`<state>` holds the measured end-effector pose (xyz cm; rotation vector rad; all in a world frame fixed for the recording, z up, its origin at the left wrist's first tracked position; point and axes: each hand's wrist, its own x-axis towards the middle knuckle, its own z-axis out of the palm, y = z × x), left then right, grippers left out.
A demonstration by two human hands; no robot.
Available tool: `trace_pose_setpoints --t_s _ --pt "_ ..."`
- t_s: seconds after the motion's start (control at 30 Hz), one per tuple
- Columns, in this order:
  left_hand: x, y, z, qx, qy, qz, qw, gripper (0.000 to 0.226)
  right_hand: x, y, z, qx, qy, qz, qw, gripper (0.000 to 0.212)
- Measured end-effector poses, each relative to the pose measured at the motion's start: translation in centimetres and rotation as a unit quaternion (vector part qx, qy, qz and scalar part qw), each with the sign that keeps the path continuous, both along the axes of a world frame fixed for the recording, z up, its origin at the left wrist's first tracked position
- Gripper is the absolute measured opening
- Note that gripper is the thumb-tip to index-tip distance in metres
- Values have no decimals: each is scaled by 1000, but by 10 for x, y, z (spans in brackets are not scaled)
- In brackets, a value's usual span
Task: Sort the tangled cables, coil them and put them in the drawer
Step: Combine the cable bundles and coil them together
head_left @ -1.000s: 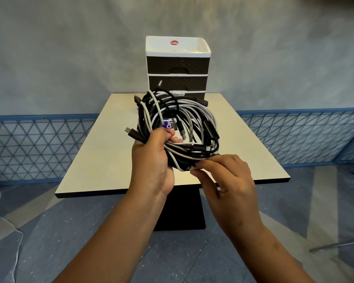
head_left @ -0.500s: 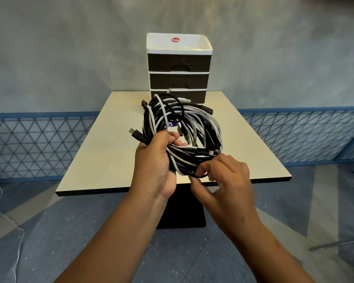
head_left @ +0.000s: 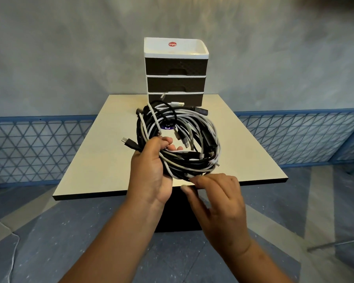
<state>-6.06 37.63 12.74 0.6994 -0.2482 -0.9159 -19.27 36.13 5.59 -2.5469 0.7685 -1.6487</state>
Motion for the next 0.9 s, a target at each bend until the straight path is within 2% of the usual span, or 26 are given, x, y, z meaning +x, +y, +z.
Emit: trace_pose_setpoints --t_s 0.1,0.2,0.27,0.37,0.53,0.6,0.7,0.8,0.9 --pt "15 0 -11 16 -7 -12 1000 34 -11 1 -1 38 -3 36 999 26" --pt "26 5 -22 54 -26 -30 998 36 -19 -9 18 74 -67 44 994 29" --pt "29 7 -27 69 -47 -39 996 34 -17 -25 40 100 -72 18 992 27" --pt "31 10 -30 79 -69 -65 992 36 -1 -46 78 160 8 18 987 34" --pt "37 14 -34 97 -96 -105 985 25 53 -72 121 135 192 95 967 44" --pt "45 16 -36 98 -111 -129 981 23 69 -85 125 219 208 129 945 44" --pt "59 18 -37 95 -128 -158 975 25 68 -103 113 401 149 107 898 49" --pt "76 17 -40 96 -116 -185 971 26 58 -106 84 551 86 85 826 52" --pt "94 11 -47 109 -103 -226 962 22 58 -95 59 666 21 121 736 53"
